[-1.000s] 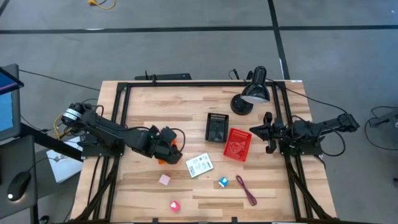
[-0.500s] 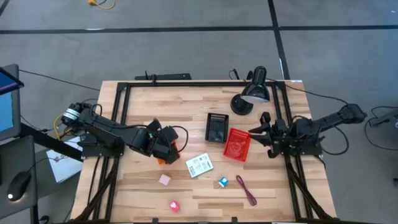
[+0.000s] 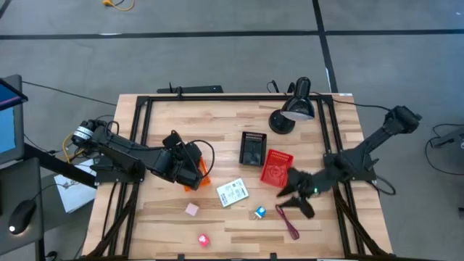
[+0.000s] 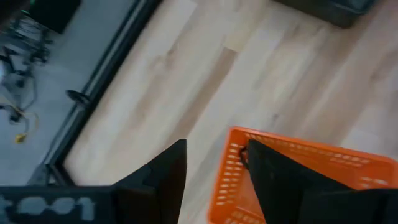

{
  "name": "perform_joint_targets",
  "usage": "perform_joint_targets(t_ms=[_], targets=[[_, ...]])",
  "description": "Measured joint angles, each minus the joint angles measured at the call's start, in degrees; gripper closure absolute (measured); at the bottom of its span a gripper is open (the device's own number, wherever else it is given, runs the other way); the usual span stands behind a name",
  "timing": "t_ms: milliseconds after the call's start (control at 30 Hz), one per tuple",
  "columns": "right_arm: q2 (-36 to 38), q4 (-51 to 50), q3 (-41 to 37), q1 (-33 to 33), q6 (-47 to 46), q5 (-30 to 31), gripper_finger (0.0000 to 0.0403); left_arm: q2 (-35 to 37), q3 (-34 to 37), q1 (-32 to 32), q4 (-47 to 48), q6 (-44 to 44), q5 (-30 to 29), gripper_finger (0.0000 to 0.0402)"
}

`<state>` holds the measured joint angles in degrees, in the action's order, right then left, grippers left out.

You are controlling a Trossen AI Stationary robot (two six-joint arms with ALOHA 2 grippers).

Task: Pick and place items into bin
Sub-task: Put the pink charger cable into the orange bin

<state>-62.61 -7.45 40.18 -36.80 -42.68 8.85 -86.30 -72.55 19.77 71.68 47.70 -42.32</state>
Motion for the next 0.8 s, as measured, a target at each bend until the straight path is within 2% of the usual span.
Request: perform_joint_targets(t_ms=[133, 233, 333, 500, 800], targets=[[-6.35, -8.5, 8.12, -3.76, -11.13, 0.03, 0.0226, 0.0, 0.0, 0.0, 0.48, 0.02, -2.08, 0.0244], [-11.73, -18.1, 12.95, -5.17, -24.42, -0.2, 0.0234, 0.0, 0.0, 0.0, 0.46, 0.02, -3.59, 0.0244], [-17.67, -28.13, 16.0, -5.91, -33.74, -4.67, 0.0238, 0.0, 0.0, 0.0, 0.48, 0.02, -5.95, 0.0244], [-25.33, -31.22, 17.2, -5.5, -31.33, -15.28, 0.0238, 0.0, 0.0, -0.4, 0.39, 0.04, -8.69, 0.0244], [-32.87, -29.52, 17.23, -2.18, -31.69, -16.53, 0.0239, 0.0, 0.0, -0.85, 0.4, 0.02, -8.73, 0.0244]])
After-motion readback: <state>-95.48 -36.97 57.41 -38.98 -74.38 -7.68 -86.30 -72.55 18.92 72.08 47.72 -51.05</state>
